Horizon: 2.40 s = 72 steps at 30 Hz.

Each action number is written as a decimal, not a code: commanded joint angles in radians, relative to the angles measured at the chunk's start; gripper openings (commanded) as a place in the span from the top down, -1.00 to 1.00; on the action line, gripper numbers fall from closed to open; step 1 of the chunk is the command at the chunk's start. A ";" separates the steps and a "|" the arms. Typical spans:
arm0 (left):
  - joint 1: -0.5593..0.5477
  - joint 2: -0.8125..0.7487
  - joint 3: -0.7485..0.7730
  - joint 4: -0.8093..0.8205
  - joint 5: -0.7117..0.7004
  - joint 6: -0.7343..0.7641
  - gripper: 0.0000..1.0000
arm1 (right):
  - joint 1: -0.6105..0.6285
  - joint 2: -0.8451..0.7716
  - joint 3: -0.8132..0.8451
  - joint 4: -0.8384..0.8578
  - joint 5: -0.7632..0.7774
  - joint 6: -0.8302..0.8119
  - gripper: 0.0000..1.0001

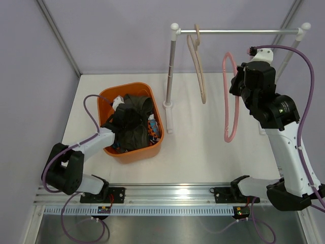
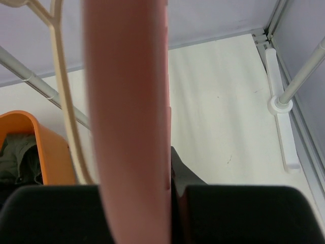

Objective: Remove the shorts from the hanger

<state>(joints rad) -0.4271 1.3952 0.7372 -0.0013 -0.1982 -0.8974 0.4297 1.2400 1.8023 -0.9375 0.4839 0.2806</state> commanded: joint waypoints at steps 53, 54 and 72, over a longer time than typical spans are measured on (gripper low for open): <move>0.010 -0.461 0.499 -0.483 0.026 0.457 -0.98 | -0.235 0.513 0.481 0.095 -0.432 -0.319 1.00; 0.010 -0.460 0.499 -0.482 0.025 0.460 -0.98 | -0.233 0.527 0.497 0.095 -0.429 -0.317 1.00; 0.010 -0.441 0.499 -0.471 0.028 0.480 -0.98 | -0.235 0.563 0.399 0.167 -0.481 -0.221 1.00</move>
<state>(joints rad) -0.4232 0.9554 1.2076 -0.5072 -0.1661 -0.4362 0.1997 1.8553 2.2509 -0.7815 0.0311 0.0288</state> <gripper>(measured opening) 0.988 0.089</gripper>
